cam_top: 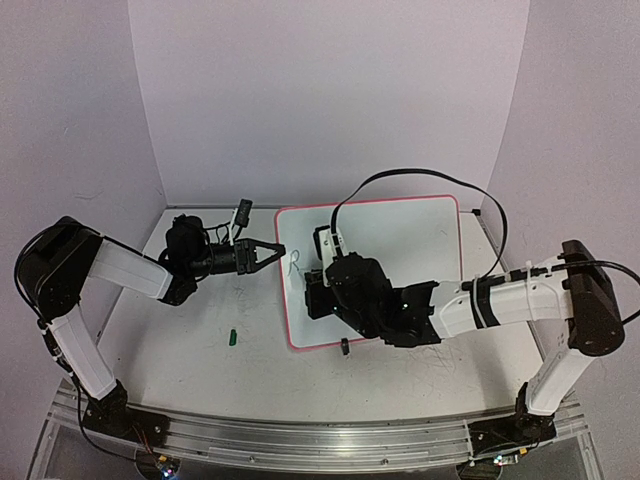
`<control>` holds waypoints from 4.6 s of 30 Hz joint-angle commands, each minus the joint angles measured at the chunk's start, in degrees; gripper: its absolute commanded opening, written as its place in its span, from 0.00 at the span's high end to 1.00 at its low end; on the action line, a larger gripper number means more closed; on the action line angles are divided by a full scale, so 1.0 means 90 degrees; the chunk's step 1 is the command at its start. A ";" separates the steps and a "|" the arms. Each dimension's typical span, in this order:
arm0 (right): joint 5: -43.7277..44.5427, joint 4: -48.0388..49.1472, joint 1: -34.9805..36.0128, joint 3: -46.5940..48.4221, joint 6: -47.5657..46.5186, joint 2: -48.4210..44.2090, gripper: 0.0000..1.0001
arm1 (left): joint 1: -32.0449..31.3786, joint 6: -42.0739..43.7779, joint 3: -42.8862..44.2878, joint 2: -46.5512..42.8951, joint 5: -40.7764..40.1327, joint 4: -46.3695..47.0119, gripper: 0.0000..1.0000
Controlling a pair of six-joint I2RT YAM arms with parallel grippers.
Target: Write a sentence on the whiteboard
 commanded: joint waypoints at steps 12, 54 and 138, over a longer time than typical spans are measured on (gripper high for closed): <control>0.0189 -0.0266 0.0012 -0.0147 0.0187 -0.0088 1.00 | 0.0004 -0.0207 0.0059 -0.0423 0.0219 0.0235 1.00; 0.0097 0.0330 -0.0242 0.0314 -0.0604 -0.0249 1.00 | 0.0005 -0.0161 0.0059 -0.0424 0.0233 0.0167 1.00; 0.0264 -0.0058 -0.0033 -0.0233 -0.0186 -0.0257 1.00 | 0.0005 -0.0086 0.0080 -0.0511 0.0216 0.0052 1.00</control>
